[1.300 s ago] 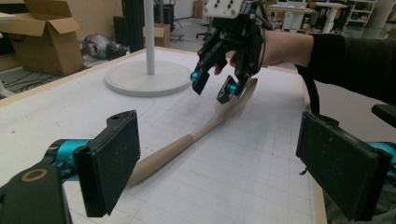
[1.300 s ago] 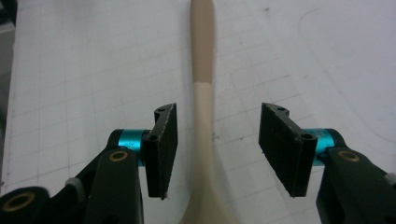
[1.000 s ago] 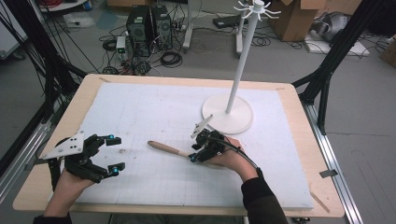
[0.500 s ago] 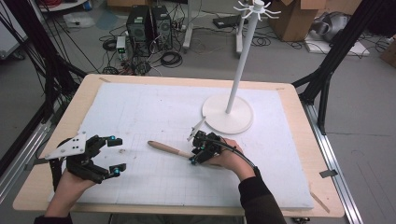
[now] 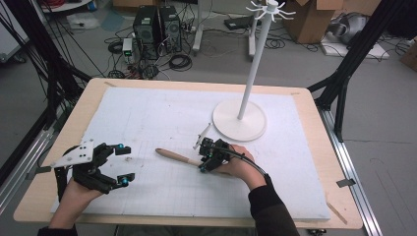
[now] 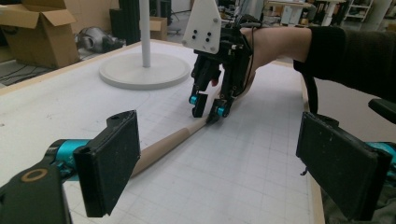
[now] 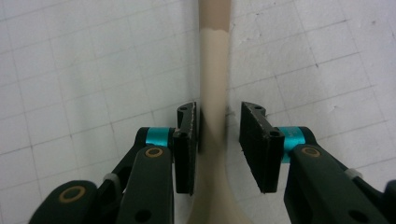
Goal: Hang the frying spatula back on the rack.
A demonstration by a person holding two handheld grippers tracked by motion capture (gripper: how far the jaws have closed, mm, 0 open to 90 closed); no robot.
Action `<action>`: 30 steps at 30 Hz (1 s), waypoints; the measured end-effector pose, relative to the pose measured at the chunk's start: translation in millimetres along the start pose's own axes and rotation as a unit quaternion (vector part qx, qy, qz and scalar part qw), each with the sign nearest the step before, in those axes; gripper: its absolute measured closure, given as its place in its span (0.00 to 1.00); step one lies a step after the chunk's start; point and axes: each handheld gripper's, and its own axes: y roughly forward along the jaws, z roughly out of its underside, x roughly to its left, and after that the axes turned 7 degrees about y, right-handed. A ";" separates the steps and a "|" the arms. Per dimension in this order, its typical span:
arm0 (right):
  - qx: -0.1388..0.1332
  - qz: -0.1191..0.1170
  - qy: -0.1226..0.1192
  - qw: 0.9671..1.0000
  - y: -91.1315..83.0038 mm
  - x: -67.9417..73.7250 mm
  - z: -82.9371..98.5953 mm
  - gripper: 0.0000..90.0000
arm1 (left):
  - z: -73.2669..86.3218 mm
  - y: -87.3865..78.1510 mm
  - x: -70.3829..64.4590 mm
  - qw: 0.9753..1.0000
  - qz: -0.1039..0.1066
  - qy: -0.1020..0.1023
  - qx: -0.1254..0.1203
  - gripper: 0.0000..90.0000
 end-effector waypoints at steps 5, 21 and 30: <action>-0.001 0.000 0.001 1.000 0.3 0.3 -0.7 0.74 | 0.5 1.0 -0.1 1.000 0.001 -0.001 0.000 0.16; -0.011 -0.008 0.011 1.000 0.7 1.5 1.8 0.87 | 1.8 6.0 -1.9 1.000 0.008 -0.002 0.006 0.16; -0.028 -0.003 0.007 1.000 -6.5 6.1 3.9 0.87 | 2.2 5.6 -2.0 1.000 0.008 -0.005 0.003 0.16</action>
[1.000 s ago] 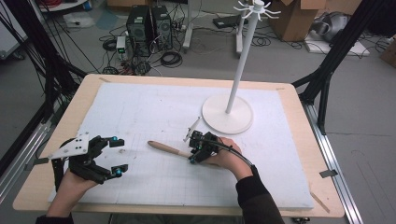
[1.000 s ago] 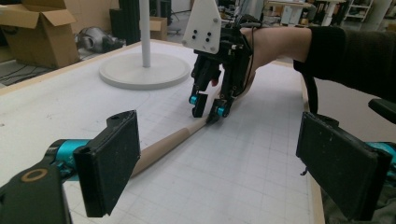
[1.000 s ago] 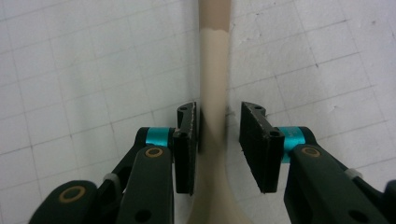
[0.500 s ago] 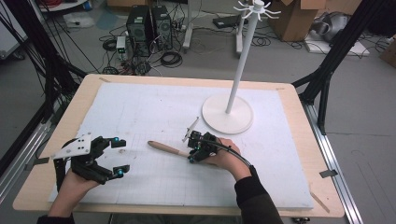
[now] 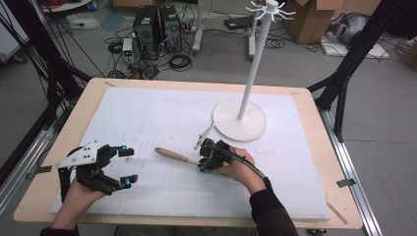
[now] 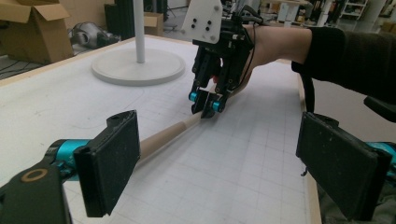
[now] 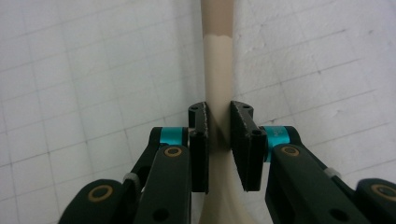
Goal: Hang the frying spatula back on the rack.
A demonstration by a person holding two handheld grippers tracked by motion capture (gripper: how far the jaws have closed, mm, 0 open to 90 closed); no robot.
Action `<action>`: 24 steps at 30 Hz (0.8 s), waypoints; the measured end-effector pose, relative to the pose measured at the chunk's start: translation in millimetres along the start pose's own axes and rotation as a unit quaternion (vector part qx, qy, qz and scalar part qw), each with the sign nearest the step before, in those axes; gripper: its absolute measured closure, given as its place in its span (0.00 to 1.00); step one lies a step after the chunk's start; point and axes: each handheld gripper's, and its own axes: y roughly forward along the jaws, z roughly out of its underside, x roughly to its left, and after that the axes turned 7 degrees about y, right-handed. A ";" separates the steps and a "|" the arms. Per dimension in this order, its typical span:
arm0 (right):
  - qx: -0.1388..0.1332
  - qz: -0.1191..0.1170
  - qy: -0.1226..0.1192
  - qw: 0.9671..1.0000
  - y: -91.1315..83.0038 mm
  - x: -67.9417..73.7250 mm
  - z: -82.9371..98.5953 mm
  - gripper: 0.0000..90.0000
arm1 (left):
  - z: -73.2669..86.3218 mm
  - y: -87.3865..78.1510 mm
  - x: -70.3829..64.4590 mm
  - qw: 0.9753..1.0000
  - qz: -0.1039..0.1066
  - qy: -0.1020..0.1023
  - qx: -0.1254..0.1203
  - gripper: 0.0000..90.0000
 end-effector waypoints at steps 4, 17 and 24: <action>-0.032 0.008 -0.001 0.999 -11.8 4.6 2.0 0.87 | -0.8 6.3 -1.3 1.000 0.003 -0.008 0.000 0.16; -0.176 0.091 0.001 0.980 -52.2 27.1 9.3 0.87 | -16.6 41.5 -17.4 0.999 -0.024 -0.041 -0.018 0.16; -0.245 0.116 -0.013 0.963 -68.0 40.8 13.1 0.87 | -25.6 46.1 -18.1 0.997 -0.044 -0.042 -0.038 0.16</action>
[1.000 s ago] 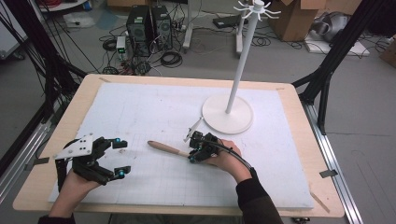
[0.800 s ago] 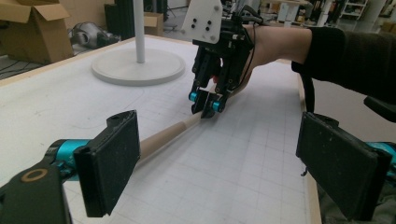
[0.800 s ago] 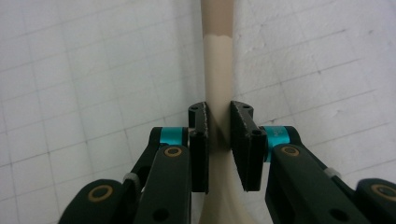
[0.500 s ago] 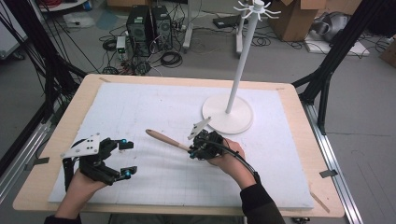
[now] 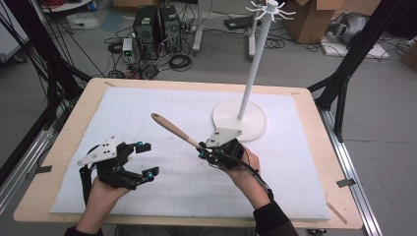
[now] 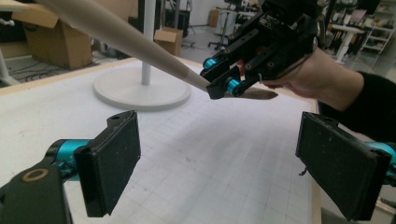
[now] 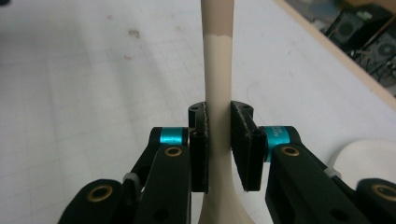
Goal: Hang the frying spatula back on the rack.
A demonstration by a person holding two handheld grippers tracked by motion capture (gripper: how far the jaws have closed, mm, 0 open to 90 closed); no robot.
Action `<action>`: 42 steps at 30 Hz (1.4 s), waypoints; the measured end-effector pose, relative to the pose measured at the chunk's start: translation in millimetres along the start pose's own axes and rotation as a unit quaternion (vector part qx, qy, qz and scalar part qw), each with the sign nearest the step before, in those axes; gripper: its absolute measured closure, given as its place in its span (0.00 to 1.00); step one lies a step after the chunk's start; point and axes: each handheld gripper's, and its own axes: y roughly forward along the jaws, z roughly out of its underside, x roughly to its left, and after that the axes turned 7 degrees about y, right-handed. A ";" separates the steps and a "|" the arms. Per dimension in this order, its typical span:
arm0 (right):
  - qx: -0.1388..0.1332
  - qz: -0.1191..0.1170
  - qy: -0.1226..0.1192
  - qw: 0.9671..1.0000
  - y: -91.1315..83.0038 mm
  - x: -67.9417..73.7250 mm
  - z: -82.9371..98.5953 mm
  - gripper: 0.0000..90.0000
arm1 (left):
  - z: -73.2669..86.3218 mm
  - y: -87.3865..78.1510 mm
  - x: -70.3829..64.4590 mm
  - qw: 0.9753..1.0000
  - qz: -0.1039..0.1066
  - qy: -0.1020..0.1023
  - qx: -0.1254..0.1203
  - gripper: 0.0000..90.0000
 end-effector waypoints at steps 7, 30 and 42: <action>-0.053 -0.004 -0.020 0.998 -10.9 10.5 -4.6 0.87 | -16.9 11.5 1.8 1.000 0.015 0.014 -0.014 0.16; -0.192 -0.011 -0.019 0.981 -33.0 21.5 -10.1 0.87 | -61.9 24.8 -4.1 0.998 0.038 0.042 -0.035 0.20; -0.214 0.004 -0.023 0.977 -30.7 30.8 -8.2 0.87 | -73.5 36.4 -1.7 0.996 0.043 0.020 -0.080 0.40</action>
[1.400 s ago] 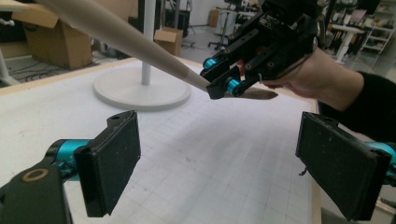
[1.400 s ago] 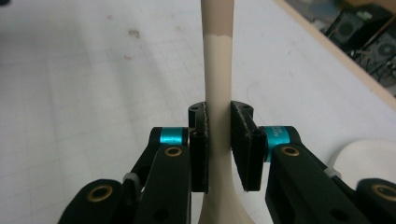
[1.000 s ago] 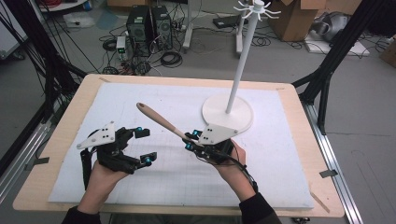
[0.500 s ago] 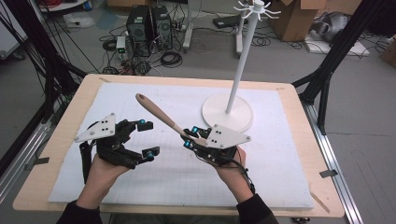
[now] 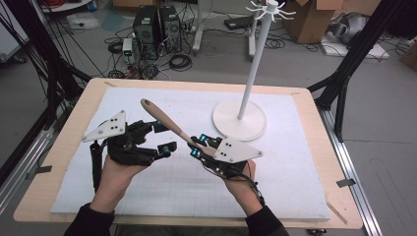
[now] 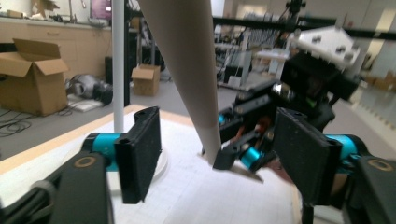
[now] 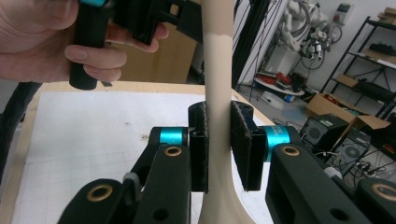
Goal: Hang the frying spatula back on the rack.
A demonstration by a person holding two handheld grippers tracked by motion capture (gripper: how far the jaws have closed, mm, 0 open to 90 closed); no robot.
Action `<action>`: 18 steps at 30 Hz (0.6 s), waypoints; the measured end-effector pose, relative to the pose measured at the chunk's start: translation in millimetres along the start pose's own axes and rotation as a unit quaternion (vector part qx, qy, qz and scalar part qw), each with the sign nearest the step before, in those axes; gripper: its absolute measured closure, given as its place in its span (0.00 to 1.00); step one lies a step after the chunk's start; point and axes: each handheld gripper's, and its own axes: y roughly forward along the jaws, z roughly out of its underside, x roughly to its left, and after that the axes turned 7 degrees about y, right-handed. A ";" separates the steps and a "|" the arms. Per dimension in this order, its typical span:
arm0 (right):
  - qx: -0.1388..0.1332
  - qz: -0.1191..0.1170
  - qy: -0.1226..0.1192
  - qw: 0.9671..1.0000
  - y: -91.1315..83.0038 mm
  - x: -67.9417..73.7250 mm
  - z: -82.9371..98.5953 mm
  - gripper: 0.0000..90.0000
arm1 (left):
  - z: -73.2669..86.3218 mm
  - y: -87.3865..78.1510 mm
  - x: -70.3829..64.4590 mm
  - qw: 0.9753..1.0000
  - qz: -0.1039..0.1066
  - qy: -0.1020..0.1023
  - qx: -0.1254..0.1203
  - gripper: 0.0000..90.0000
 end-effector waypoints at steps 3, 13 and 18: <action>-0.001 0.002 0.003 1.000 -0.1 0.1 1.1 0.87 | -1.5 3.4 0.4 1.000 -0.004 -0.003 -0.005 0.46; -0.002 0.014 -0.004 1.000 -2.0 0.9 4.5 0.87 | -1.9 15.2 0.9 1.000 -0.022 -0.010 -0.001 0.65; -0.005 0.013 -0.008 1.000 -2.6 1.6 4.9 0.87 | -1.9 17.8 1.6 1.000 -0.014 -0.022 -0.011 0.80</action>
